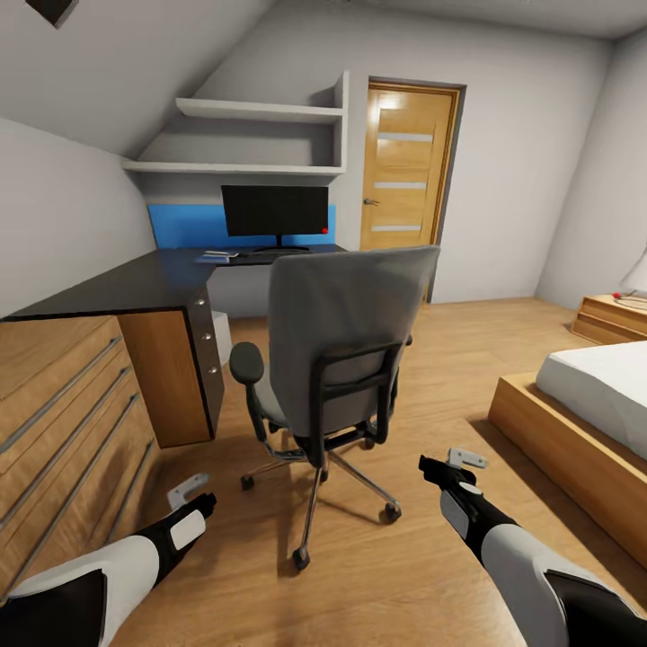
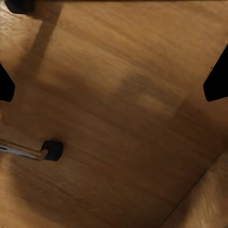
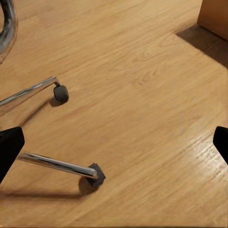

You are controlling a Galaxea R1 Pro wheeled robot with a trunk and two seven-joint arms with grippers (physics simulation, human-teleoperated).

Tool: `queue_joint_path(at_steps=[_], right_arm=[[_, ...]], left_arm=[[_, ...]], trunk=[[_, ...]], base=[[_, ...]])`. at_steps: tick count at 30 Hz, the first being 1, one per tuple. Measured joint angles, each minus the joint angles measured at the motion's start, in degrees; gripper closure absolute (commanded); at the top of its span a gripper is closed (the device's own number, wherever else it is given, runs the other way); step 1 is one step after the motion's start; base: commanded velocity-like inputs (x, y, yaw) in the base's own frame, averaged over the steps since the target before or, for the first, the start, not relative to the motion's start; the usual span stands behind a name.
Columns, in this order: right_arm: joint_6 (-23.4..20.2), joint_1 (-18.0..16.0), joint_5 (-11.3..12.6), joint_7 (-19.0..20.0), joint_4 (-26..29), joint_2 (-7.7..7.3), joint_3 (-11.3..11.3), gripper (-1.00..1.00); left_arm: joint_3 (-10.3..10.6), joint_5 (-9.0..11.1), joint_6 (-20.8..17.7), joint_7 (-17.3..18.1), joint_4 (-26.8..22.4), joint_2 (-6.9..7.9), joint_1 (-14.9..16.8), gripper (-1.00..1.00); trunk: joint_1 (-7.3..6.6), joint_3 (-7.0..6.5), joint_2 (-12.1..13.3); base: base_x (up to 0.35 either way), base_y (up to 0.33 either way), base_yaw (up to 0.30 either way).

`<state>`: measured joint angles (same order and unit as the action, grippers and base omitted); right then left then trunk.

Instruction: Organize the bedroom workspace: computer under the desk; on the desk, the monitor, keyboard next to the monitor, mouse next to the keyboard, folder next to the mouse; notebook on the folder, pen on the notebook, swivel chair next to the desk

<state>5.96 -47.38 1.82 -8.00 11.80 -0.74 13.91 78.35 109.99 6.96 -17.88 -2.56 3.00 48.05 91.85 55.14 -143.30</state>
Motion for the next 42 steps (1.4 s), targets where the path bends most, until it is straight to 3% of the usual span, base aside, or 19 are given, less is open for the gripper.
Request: queue_joint_path(at_steps=[5,11,17,18,19,25,29,30,33,34,35,37,38,42], right_arm=[[0.0,0.0,-0.5,0.0,-0.3,0.84,-0.5,-1.0],[0.1,0.0,-4.1,-0.1,-0.5,3.66,-1.4,-1.0],[0.1,0.0,-5.0,-0.1,-0.5,4.45,-1.4,-1.0],[0.1,0.0,-5.1,-0.1,-0.5,4.57,-1.4,-1.0],[0.1,0.0,-5.2,-0.1,-0.5,4.74,-1.5,-1.0],[0.1,0.0,-5.2,-0.1,-0.5,4.81,-1.5,-1.0],[0.1,0.0,-5.2,-0.1,-0.7,4.82,-1.5,-1.0],[0.1,0.0,-5.2,-0.1,-0.7,4.83,-1.5,-1.0],[0.1,0.0,-5.3,-0.2,-0.8,4.81,-1.2,-1.0],[0.1,0.0,-5.2,-0.1,-0.8,4.83,-1.5,-1.0],[0.1,0.0,-5.2,-0.1,-0.9,4.83,-1.5,-1.0],[0.1,0.0,-5.2,-0.1,-0.9,4.83,-1.4,-1.0],[0.1,0.0,-5.2,-0.1,-0.9,4.83,-1.5,-1.0],[0.1,0.0,-5.2,-0.1,-0.9,4.77,-1.5,-1.0]], left_arm=[[0.1,0.0,0.0,0.0,0.0,-0.11,0.0,-1.0],[0.3,-1.3,0.2,0.0,-0.1,-1.67,0.0,-1.0],[0.3,-6.5,4.5,-0.2,-0.2,-4.05,-0.1,-1.0],[0.3,-8.2,7.4,-0.2,-0.2,-4.64,-0.1,-1.0],[0.4,-11.4,13.5,-0.2,-0.2,-5.4,-0.1,-1.0],[0.3,-13.1,16.7,-0.2,-0.3,-6.22,-0.1,-1.0],[0.4,-15.2,17.9,-0.4,-0.3,-7.99,-0.1,-1.0],[0.7,-17.1,19.1,-0.5,-0.2,-9.12,-0.1,-1.0],[0.7,-21.1,21.3,-0.8,-0.2,-10.47,-0.2,-1.0],[1.1,-26.7,23.1,-3.0,-0.2,-11.8,-0.2,-1.0],[1.0,-30.2,23.8,-7.0,-0.2,-12.97,-0.4,-1.0],[0.9,-34.4,24.1,-14.4,-1.0,-13.0,-0.9,-1.0],[1.4,-39.6,23.4,-20.8,-6.1,-12.97,-1.5,-1.0],[1.2,-42.4,18.9,-23.6,-15.1,-13.0,-2.2,-1.0]], trunk=[[-0.01,0.0,0.0],[-0.01,0.0,0.0],[-0.01,0.0,0.0],[-0.01,0.0,0.0],[-0.01,0.0,0.0],[-0.01,0.0,0.0],[-0.01,0.0,0.0],[-0.01,0.0,0.0],[-0.01,0.0,0.0],[-0.01,0.0,0.0],[-0.01,0.0,0.0],[-0.01,0.0,0.0],[-0.01,0.0,0.0],[-0.01,0.0,0.0]], base=[[-0.033,-0.015,0.237],[-0.005,-0.002,0.27],[-0.001,0.0,0.275],[0.0,0.0,0.276],[0.0,0.0,0.276],[0.0,0.0,0.276],[0.0,0.0,0.276],[0.0,0.0,0.276],[0.0,0.0,0.276],[0.0,0.0,0.276],[0.0,0.0,0.276],[0.0,0.0,0.185],[0.0,0.0,0.083],[0.0,0.0,0.031]])
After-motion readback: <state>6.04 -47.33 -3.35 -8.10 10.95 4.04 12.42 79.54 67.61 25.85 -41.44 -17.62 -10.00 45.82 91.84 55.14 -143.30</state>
